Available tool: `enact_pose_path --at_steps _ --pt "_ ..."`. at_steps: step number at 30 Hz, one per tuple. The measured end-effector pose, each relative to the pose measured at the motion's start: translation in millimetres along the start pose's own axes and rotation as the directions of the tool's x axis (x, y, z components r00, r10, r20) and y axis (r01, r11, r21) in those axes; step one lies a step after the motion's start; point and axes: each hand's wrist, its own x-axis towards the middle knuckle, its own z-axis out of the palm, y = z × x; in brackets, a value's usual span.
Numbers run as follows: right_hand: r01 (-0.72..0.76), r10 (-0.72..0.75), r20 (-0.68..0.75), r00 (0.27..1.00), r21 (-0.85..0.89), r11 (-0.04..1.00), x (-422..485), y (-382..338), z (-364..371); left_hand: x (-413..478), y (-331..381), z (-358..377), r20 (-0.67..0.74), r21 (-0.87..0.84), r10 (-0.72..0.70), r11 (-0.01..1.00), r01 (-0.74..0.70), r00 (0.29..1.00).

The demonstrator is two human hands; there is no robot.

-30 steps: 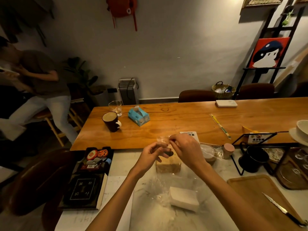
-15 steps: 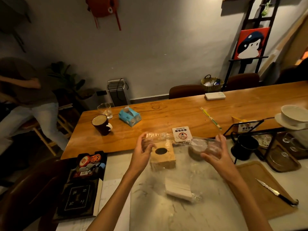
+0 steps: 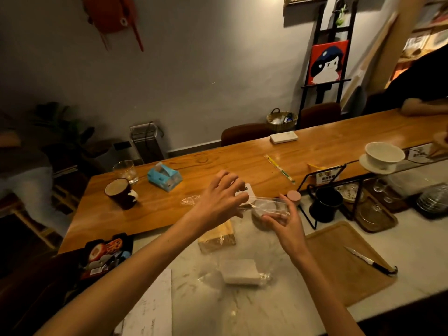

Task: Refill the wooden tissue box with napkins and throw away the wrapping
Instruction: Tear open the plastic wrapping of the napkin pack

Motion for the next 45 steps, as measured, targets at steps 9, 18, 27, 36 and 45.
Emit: enact_pose_path --at_steps 9,18,27,36,45 --pt "-0.005 0.005 -0.001 1.000 0.002 1.000 -1.4 7.9 -0.4 25.6 -18.2 -43.6 0.081 -0.390 -0.190 0.897 0.206 0.979" --pt "-0.016 0.014 0.040 0.999 0.046 0.999 -7.8 2.5 7.7 57.0 18.3 -47.9 0.172 -0.411 0.043 0.911 0.032 0.984" --pt "-0.022 0.019 0.053 0.998 0.052 0.998 -18.7 4.4 7.4 67.9 -4.3 -55.5 0.547 -0.596 0.122 0.751 0.283 0.828" --pt "0.003 -0.006 0.043 0.999 0.078 0.997 -15.3 -9.6 4.0 74.0 -22.3 -60.2 0.361 -0.826 0.079 0.490 0.279 0.929" --pt "0.023 -0.025 0.037 0.999 0.057 0.998 -19.1 -7.9 -4.9 41.2 -47.8 -40.9 0.368 -0.799 -0.074 0.485 0.356 0.927"
